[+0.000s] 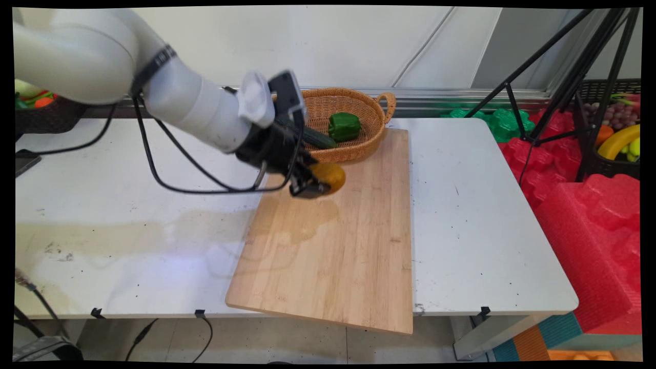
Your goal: Place the picked object in the vegetable basket
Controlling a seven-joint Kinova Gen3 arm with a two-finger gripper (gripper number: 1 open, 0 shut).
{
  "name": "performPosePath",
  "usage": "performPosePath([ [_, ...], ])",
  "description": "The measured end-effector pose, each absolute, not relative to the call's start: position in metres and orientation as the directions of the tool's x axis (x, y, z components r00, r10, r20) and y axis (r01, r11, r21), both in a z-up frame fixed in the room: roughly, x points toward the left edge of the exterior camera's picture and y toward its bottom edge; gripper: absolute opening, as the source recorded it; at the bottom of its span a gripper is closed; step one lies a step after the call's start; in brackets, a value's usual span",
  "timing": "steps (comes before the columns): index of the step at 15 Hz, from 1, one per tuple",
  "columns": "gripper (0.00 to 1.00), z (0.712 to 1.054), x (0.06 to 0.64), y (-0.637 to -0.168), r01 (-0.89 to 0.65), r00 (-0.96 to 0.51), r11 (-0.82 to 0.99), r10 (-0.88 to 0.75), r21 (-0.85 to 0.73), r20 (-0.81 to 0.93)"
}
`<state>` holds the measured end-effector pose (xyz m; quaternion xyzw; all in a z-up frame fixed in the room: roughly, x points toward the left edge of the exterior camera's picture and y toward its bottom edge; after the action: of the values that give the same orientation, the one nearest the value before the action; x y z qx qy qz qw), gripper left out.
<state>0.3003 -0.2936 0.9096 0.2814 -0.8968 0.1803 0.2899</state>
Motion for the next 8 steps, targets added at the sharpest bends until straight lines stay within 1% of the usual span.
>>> performPosePath([
  [4, 0.0, 0.948, 0.296, -0.306, -0.667, -0.619, 0.722, -0.4, -0.184, 0.676],
  [8, 0.0, 0.977, 0.298, -0.345, -0.743, -0.564, 0.631, -0.414, -0.221, 0.715],
])
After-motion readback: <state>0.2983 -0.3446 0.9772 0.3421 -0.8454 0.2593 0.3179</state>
